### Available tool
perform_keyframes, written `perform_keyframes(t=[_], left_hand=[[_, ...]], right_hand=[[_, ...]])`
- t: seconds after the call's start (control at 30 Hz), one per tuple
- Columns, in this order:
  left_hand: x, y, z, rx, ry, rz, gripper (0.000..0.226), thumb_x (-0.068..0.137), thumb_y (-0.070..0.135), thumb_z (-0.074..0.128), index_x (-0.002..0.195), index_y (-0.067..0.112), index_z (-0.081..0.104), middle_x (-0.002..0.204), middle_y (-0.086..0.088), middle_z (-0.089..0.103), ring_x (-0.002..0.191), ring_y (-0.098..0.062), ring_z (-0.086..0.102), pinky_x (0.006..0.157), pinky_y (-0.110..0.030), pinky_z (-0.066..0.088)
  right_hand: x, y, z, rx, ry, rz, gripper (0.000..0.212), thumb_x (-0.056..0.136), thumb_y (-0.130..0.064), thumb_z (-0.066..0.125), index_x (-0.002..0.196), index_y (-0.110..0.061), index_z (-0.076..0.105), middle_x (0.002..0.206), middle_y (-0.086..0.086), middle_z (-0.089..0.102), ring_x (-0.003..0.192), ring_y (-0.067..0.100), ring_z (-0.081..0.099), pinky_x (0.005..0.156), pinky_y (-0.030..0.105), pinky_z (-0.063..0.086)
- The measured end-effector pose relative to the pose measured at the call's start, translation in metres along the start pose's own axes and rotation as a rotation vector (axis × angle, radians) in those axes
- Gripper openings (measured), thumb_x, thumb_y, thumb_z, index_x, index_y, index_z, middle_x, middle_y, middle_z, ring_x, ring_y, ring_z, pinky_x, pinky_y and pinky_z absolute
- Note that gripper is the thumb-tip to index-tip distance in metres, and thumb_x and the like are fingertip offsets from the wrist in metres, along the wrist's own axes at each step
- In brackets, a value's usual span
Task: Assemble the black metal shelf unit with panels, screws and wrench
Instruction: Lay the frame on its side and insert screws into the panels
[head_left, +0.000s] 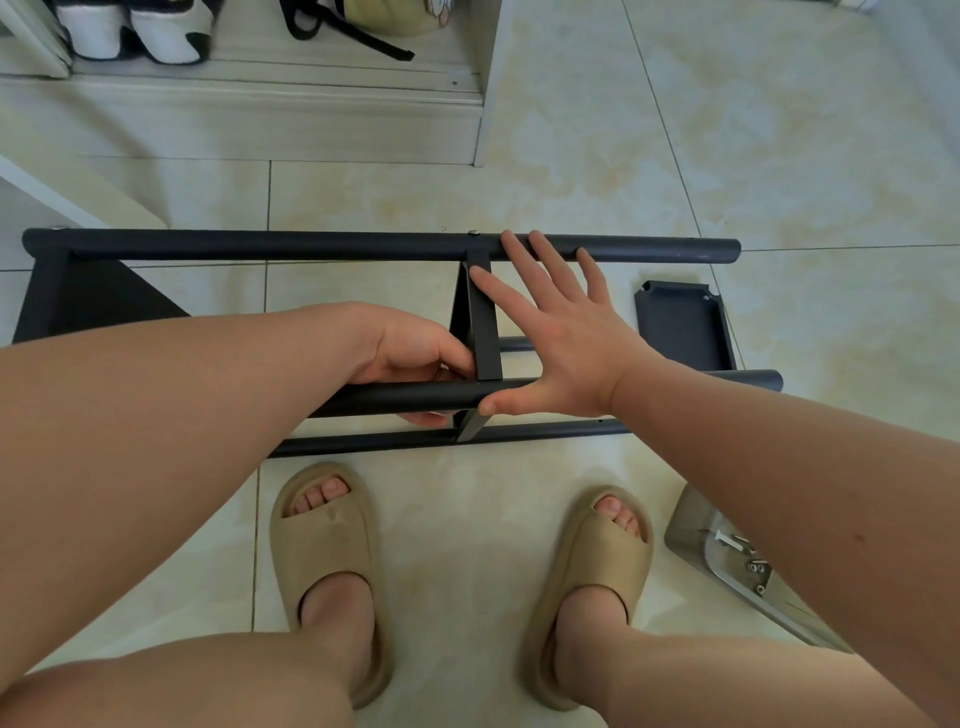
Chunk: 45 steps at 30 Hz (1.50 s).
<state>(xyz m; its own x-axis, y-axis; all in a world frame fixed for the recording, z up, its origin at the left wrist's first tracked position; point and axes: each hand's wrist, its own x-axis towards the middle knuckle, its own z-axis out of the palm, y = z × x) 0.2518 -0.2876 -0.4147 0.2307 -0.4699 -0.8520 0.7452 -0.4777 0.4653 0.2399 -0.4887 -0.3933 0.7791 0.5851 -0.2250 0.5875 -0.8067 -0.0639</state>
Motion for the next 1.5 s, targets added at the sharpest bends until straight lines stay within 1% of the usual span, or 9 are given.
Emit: perform_keyframes(t=[0.13,0.33,0.4,0.6,0.8,0.97,1.17,1.3,1.5], left_hand=[[0.0001,0.0023,0.0001,0.046,-0.005,0.043,0.016,0.098,0.017,0.053,0.098,0.014,0.069,0.084,-0.002,0.069,0.078,-0.014,0.061,0.088,-0.033,0.049],[-0.0022,0.0039,-0.0003,0.019,-0.018,0.087,0.018,0.095,0.007,0.052,0.098,0.01,0.07,0.09,-0.008,0.07,0.09,-0.022,0.062,0.108,-0.043,0.043],[-0.0043,0.0031,-0.0016,0.015,-0.032,0.088,0.02,0.097,0.009,0.05,0.103,0.011,0.069,0.094,-0.007,0.069,0.091,-0.02,0.064,0.102,-0.042,0.047],[-0.0034,0.0002,-0.0002,0.079,-0.004,0.081,0.016,0.098,0.022,0.055,0.104,0.017,0.069,0.086,0.001,0.071,0.084,-0.013,0.064,0.086,-0.033,0.052],[-0.0051,0.0032,0.0029,0.091,0.006,0.114,0.016,0.097,0.013,0.054,0.096,0.013,0.07,0.079,-0.001,0.072,0.076,-0.013,0.064,0.091,-0.033,0.049],[-0.0055,0.0003,-0.0027,0.034,-0.037,0.131,0.018,0.096,0.008,0.052,0.099,0.012,0.069,0.088,-0.005,0.071,0.085,-0.017,0.064,0.1,-0.04,0.046],[-0.0016,-0.0016,-0.0011,0.069,0.012,0.092,0.017,0.099,0.022,0.055,0.109,0.017,0.067,0.088,0.001,0.07,0.087,-0.014,0.063,0.086,-0.033,0.053],[-0.0023,0.0007,0.0009,0.121,0.027,0.122,0.013,0.098,0.017,0.055,0.098,0.015,0.068,0.071,0.003,0.069,0.068,-0.011,0.061,0.081,-0.031,0.049],[-0.0044,-0.0011,-0.0014,0.073,-0.017,0.144,0.017,0.097,0.009,0.051,0.096,0.014,0.068,0.076,0.0,0.07,0.071,-0.012,0.063,0.081,-0.032,0.048]], right_hand=[[-0.0001,-0.0003,0.0008,0.008,0.007,-0.001,0.121,0.064,-0.1,0.024,0.161,-0.034,-0.002,0.169,0.006,-0.016,0.155,0.03,-0.016,0.122,0.06,-0.006],[0.0001,-0.0001,0.0017,0.014,0.011,-0.001,0.121,0.063,-0.1,0.025,0.162,-0.034,-0.001,0.169,0.006,-0.015,0.155,0.03,-0.015,0.122,0.061,-0.005],[0.0004,0.0001,0.0016,0.013,0.012,-0.002,0.121,0.063,-0.1,0.025,0.162,-0.034,-0.001,0.169,0.006,-0.015,0.155,0.031,-0.016,0.122,0.062,-0.005],[0.0006,0.0007,0.0015,0.005,0.011,-0.004,0.121,0.064,-0.1,0.024,0.162,-0.034,-0.002,0.169,0.007,-0.015,0.155,0.031,-0.015,0.122,0.062,-0.005],[0.0002,0.0002,0.0011,0.004,0.007,-0.004,0.12,0.064,-0.1,0.024,0.161,-0.034,-0.003,0.169,0.007,-0.016,0.155,0.031,-0.016,0.122,0.062,-0.005],[0.0001,0.0003,0.0008,0.001,0.005,-0.004,0.12,0.064,-0.1,0.024,0.161,-0.035,-0.004,0.169,0.007,-0.016,0.155,0.031,-0.016,0.122,0.062,-0.004],[0.0006,0.0004,0.0015,0.004,0.0,-0.005,0.12,0.064,-0.1,0.024,0.161,-0.035,-0.005,0.169,0.006,-0.017,0.155,0.031,-0.017,0.122,0.061,-0.005],[0.0002,0.0003,0.0019,0.003,0.007,-0.005,0.12,0.064,-0.1,0.024,0.161,-0.035,-0.003,0.169,0.006,-0.016,0.155,0.031,-0.016,0.122,0.061,-0.005],[0.0007,0.0004,0.0022,0.003,0.003,-0.005,0.12,0.064,-0.1,0.024,0.161,-0.035,-0.004,0.169,0.006,-0.017,0.155,0.03,-0.017,0.122,0.062,-0.005]])
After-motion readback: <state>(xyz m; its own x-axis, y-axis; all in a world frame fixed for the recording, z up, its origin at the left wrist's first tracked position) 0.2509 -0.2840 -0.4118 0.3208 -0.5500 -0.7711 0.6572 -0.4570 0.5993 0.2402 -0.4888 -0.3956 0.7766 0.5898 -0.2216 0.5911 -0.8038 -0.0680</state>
